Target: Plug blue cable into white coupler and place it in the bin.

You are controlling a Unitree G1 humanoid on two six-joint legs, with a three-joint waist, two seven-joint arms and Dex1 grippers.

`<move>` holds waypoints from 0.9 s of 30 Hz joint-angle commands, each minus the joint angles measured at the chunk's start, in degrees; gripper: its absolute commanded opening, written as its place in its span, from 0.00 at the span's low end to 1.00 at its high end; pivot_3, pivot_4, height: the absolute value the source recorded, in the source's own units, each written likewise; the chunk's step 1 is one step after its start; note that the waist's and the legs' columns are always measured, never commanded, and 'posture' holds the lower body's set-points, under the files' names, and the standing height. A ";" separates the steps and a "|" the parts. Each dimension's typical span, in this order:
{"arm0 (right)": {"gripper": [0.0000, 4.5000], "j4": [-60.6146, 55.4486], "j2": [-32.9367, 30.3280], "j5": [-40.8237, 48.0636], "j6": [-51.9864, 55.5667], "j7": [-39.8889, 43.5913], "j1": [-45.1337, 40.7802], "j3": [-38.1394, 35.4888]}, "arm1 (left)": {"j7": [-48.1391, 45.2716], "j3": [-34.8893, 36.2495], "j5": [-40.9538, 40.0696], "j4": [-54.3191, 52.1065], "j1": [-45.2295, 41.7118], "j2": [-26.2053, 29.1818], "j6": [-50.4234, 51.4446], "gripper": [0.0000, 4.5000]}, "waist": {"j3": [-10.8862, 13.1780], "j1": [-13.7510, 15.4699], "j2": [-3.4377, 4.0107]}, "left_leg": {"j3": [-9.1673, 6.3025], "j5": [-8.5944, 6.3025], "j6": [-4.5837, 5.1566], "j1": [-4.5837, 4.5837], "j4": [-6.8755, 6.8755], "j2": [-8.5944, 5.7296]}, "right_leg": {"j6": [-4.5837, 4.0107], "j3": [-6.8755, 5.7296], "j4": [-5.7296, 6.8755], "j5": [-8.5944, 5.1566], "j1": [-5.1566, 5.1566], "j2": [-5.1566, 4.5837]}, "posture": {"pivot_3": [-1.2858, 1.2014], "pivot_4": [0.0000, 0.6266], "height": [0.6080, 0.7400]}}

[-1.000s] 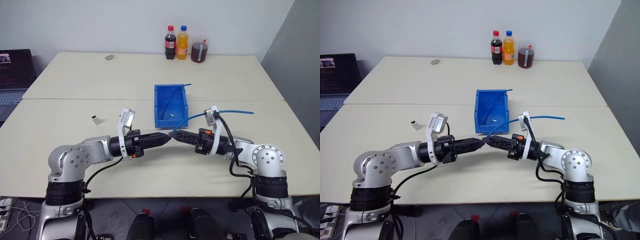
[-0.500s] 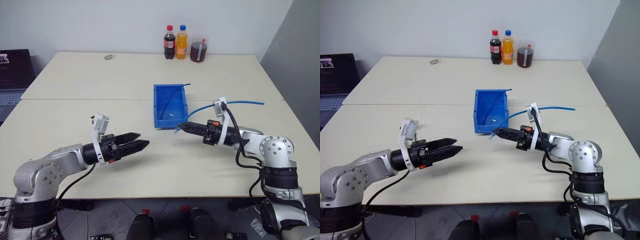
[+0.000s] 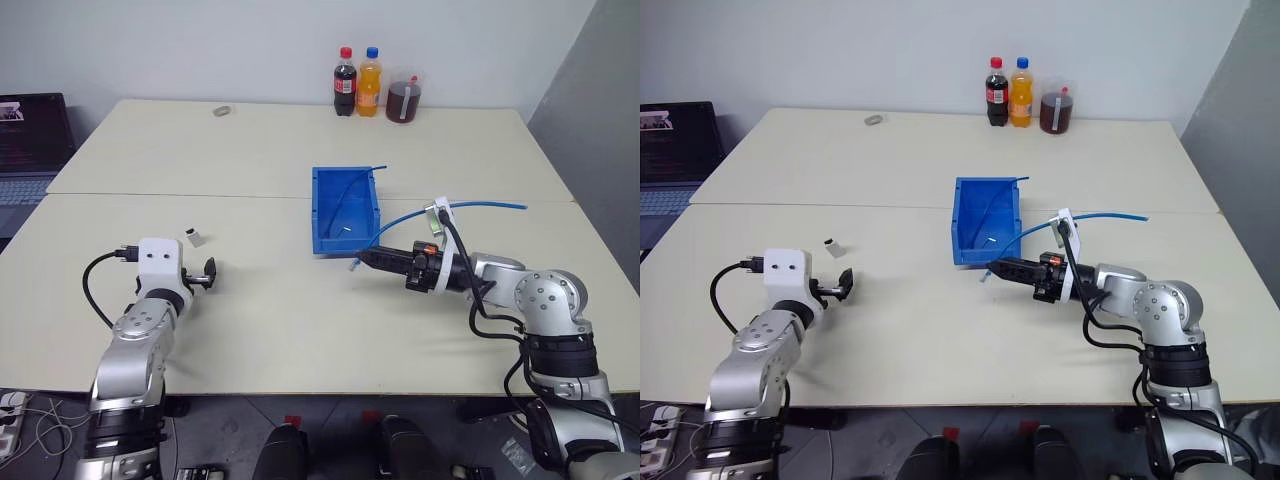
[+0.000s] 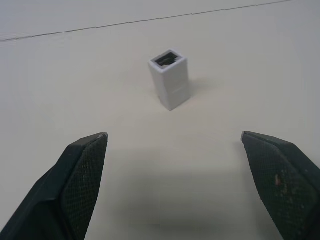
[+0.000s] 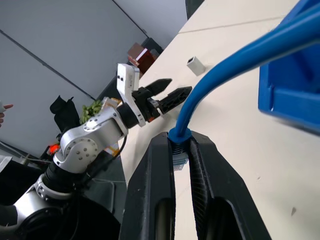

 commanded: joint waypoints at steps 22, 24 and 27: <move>0.03 -0.60 -1.07 -2.86 -1.88 0.00 -0.41 -2.60 | 12.15 4.29 2.74 34.12 -23.63 -6.50 -9.69 0.99 | -0.04 0.11 -0.01 | -0.04 0.02 -0.03 0.11 0.03 -0.04 | 0.01 -0.07 0.13 0.02 0.09 0.00 | 0.52 0.24 1.00; 0.03 -0.68 -1.09 -2.90 -1.82 -0.06 -0.46 -2.72 | 12.20 4.23 2.49 35.00 -24.14 -6.86 -9.81 0.99 | -0.04 0.12 -0.01 | -0.04 0.03 -0.04 0.10 0.03 -0.04 | 0.01 -0.08 0.13 0.02 0.09 -0.01 | 0.52 0.24 1.00; 0.03 -0.64 -1.23 -3.02 -1.90 -0.07 -0.53 -2.92 | 13.13 4.43 1.97 34.66 -23.82 -7.69 -9.01 0.89 | -0.04 0.12 0.00 | -0.04 0.03 -0.04 0.10 0.03 -0.04 | 0.01 -0.08 0.14 0.02 0.09 -0.01 | 0.52 0.24 1.00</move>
